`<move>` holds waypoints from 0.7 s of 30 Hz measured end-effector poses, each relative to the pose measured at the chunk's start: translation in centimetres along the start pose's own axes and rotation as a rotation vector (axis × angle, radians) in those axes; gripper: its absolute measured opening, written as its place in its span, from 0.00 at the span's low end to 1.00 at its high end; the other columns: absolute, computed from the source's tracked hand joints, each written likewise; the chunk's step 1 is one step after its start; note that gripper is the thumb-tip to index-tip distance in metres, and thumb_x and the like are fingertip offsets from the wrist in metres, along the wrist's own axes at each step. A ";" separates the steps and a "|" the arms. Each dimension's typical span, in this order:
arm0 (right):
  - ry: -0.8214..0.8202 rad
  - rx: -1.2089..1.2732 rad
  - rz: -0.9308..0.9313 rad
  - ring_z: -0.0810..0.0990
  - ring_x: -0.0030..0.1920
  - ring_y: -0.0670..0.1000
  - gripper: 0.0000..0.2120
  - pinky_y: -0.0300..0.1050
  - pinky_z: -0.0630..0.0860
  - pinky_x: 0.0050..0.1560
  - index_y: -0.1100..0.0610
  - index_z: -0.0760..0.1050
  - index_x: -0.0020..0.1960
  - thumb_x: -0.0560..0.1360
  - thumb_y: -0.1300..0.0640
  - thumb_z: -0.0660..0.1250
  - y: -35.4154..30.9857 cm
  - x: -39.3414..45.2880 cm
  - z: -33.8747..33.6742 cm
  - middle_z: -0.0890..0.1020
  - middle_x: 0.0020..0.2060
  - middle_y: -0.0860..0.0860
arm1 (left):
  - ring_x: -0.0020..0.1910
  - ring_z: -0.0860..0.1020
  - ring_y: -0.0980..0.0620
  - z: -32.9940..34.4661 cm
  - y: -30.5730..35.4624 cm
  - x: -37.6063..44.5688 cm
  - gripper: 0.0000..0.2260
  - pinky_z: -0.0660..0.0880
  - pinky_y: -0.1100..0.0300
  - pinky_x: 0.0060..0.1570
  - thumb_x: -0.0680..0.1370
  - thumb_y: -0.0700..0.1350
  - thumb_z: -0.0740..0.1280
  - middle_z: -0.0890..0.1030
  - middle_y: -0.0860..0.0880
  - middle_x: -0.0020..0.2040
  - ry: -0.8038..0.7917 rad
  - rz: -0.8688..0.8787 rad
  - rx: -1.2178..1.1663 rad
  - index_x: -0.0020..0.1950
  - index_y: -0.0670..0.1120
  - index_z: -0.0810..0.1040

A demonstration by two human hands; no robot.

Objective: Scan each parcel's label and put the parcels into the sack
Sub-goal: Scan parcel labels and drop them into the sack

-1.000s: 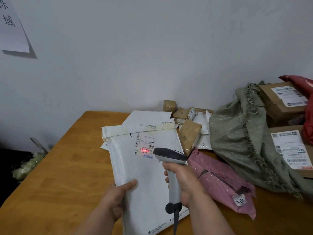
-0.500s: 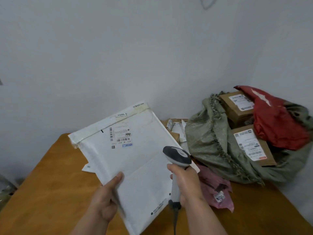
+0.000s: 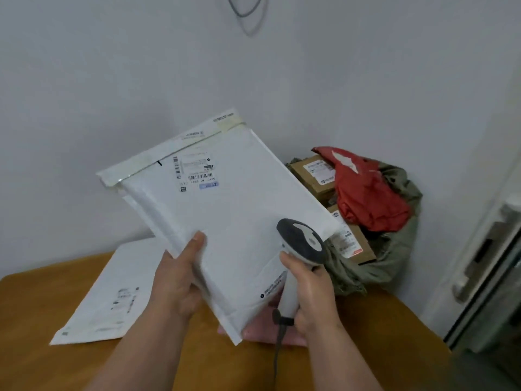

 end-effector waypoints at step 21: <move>0.074 0.310 0.222 0.87 0.46 0.57 0.19 0.47 0.83 0.36 0.56 0.81 0.60 0.70 0.57 0.77 -14.4 27.5 -16.1 0.88 0.46 0.57 | 0.49 0.72 0.64 39.0 -14.0 14.6 0.34 0.69 0.68 0.45 0.79 0.54 0.67 0.66 0.62 0.65 -0.371 0.366 1.244 0.80 0.63 0.52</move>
Point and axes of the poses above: each hand's wrist, its own x-axis towards the middle knuckle, its own z-axis out of the palm, y = z × x, the point moved 8 cm from there along x, towards the middle knuckle
